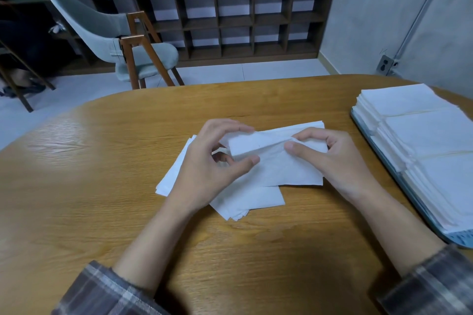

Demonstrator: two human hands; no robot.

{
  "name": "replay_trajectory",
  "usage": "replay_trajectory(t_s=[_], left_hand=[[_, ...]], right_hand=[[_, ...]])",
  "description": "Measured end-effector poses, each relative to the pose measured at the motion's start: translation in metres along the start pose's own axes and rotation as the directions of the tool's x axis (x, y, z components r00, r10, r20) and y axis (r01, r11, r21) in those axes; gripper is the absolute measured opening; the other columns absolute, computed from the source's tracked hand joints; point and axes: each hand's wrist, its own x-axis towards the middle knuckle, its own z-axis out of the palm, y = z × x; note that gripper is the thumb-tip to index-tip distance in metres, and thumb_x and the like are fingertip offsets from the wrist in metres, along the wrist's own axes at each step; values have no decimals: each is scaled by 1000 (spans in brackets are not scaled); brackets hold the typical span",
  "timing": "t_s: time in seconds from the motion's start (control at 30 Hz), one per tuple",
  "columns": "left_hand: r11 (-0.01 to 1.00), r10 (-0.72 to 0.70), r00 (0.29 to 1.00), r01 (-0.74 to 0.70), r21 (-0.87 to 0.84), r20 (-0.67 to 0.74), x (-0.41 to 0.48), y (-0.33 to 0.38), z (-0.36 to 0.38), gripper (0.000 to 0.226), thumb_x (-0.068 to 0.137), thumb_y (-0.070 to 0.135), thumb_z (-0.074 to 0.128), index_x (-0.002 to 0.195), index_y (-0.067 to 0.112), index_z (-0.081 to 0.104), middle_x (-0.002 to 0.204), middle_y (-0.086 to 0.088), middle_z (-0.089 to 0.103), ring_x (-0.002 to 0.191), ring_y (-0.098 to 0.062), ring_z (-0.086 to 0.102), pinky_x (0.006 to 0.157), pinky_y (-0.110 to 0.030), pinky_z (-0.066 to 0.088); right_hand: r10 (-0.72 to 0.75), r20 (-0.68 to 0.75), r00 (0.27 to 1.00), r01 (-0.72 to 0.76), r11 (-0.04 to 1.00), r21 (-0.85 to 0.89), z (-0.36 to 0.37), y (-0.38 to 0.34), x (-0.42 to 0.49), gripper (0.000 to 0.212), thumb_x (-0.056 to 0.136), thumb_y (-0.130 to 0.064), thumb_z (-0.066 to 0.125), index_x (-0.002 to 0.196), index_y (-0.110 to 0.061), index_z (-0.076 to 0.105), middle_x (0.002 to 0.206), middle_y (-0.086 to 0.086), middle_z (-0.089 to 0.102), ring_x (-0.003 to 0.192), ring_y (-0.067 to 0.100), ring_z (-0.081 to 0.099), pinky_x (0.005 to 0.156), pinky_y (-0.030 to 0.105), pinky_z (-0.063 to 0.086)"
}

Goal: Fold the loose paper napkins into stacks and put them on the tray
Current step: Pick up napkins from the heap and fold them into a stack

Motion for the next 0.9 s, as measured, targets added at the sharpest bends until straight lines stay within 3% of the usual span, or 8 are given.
replay_trajectory(t_s=[0.07, 0.13, 0.27, 0.53, 0.63, 0.7, 0.77, 0.9], left_hand=[[989, 74, 997, -70, 128, -24, -1, -4, 3, 35, 82, 11, 90, 112, 25, 78, 130, 3, 57, 108, -13, 62, 73, -16, 51], [978, 103, 993, -91, 187, -54, -1, -7, 5, 30, 83, 9, 88, 108, 25, 81, 129, 3, 58, 107, -14, 64, 75, -15, 52], [971, 128, 989, -108, 215, -80, -2, -8, 7, 15, 87, 13, 86, 97, 23, 84, 123, 7, 63, 94, -13, 64, 75, -14, 49], [967, 190, 975, -164, 196, -119, -2, 6, -3, 4, 87, 20, 83, 91, 23, 84, 139, 2, 60, 130, -18, 56, 104, -25, 45], [996, 39, 997, -44, -78, -60, -2, 11, -6, 7, 92, 7, 78, 86, 11, 81, 105, 6, 78, 93, -4, 68, 82, -22, 49], [994, -30, 998, 23, -104, -63, -2, 13, -6, 13, 95, 6, 75, 85, 12, 80, 83, 11, 77, 59, -2, 47, 59, -14, 36], [992, -80, 996, 74, -100, -49, -1, 14, -4, 14, 98, 10, 72, 87, 14, 79, 71, 14, 70, 53, -6, 33, 52, -17, 27], [982, -149, 985, 137, -126, -85, 1, 6, 1, 12, 100, 16, 71, 92, 16, 79, 64, 17, 64, 50, -6, 37, 50, -20, 29]], right_hand=[[13, 0, 1000, -13, 1000, 2, 0, 0, 0, 13, 85, -28, 85, 90, -18, 81, 96, -5, 80, 87, 10, 75, 70, 16, 51], [30, 1, 1000, -30, 1000, 4, 1, 0, 0, 14, 84, -29, 86, 91, -17, 81, 98, -3, 80, 89, 12, 76, 72, 19, 51], [45, 17, 999, -45, 999, -17, 1, 0, 0, 15, 84, -30, 85, 92, -17, 81, 97, -3, 80, 90, 13, 75, 74, 22, 50], [-92, 56, 994, 95, 994, -57, -1, -6, -2, 31, 83, -40, 80, 112, -27, 80, 118, -19, 75, 116, -2, 65, 90, 12, 45], [-141, 118, 983, 149, 987, -60, -4, -6, -3, 44, 83, -47, 84, 122, -29, 75, 128, -19, 72, 126, -5, 60, 93, 4, 41], [-119, 175, 977, 117, 993, 21, -3, -5, -4, 46, 83, -43, 82, 125, -25, 74, 128, -12, 73, 124, 2, 64, 95, 10, 46], [-74, 209, 975, 43, 988, 151, 1, -3, -4, 43, 82, -33, 84, 121, -18, 76, 120, -1, 77, 113, 12, 72, 87, 20, 55], [-6, 137, 991, -24, 976, 216, 4, -2, -3, 29, 83, -25, 79, 108, -9, 79, 109, 7, 80, 104, 25, 76, 87, 37, 59]])
